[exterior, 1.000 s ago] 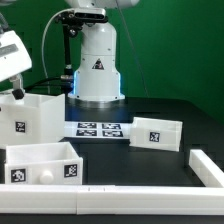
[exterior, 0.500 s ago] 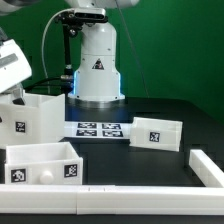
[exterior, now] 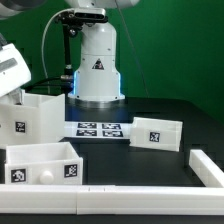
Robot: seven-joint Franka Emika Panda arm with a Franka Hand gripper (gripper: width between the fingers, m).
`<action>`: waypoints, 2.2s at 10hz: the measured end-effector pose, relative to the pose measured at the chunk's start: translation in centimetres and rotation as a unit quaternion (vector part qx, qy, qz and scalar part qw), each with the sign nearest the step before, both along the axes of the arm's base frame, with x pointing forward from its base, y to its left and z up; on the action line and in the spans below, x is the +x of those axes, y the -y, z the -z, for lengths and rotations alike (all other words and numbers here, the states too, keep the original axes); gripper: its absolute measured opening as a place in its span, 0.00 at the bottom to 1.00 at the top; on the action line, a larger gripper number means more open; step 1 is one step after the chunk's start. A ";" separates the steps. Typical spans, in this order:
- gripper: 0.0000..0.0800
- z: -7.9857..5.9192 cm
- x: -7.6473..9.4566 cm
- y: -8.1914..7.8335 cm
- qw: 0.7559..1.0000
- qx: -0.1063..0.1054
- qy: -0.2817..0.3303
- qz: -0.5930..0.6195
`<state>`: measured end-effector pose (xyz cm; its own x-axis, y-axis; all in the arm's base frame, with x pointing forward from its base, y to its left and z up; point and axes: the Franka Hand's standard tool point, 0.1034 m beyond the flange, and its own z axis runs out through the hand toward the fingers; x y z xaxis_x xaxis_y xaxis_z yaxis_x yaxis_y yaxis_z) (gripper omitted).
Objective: Assemble drawer
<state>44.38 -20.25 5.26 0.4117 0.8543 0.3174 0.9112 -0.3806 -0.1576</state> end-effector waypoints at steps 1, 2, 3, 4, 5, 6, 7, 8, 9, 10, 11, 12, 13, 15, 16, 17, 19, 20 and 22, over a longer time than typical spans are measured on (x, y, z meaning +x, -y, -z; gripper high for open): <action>0.81 0.0 0.0 0.0 1.000 0.000 0.000 0.000; 0.67 0.0 0.0 0.0 1.000 0.000 0.000 0.000; 0.50 0.0 0.0 0.0 1.000 0.000 0.000 0.000; 0.50 0.0 0.0 0.0 1.000 0.000 0.000 0.000; 0.27 0.0 0.0 0.0 1.000 0.000 0.000 0.000; 0.11 0.0 0.0 0.0 1.000 0.000 0.000 0.000; 0.11 0.0 0.0 0.0 1.000 -0.001 0.000 0.000; 0.04 0.0 0.0 0.0 1.000 -0.001 0.000 0.000; 0.04 0.0 0.0 0.0 1.000 -0.001 0.000 0.000; 0.04 0.0 0.0 0.0 1.000 -0.001 0.000 0.000; 0.04 0.0 0.0 0.0 1.000 -0.001 0.000 0.000; 0.04 -0.1 0.0 0.1 1.000 -0.003 -0.002 0.009; 0.04 -1.2 0.3 0.6 0.998 -0.022 0.001 0.051; 0.04 -4.7 0.3 0.5 0.990 -0.065 0.027 0.124; 0.04 -6.0 0.5 -0.5 0.980 -0.098 0.050 0.168; 0.04 -5.9 0.4 -1.5 0.980 -0.102 0.050 0.165; 0.04 -5.7 0.3 -1.3 0.978 -0.105 0.043 0.174; 0.04 -6.0 0.9 -2.1 0.969 -0.134 0.027 0.207; 0.04 -8.6 2.5 -6.0 0.950 -0.202 0.009 0.240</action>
Offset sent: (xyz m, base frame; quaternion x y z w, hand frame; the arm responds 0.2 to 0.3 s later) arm 0.0000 0.0000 0.0000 0.0000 0.0000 0.0000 1.0000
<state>46.90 -14.21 13.85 0.7823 0.6228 0.0145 0.6184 -0.7792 0.1026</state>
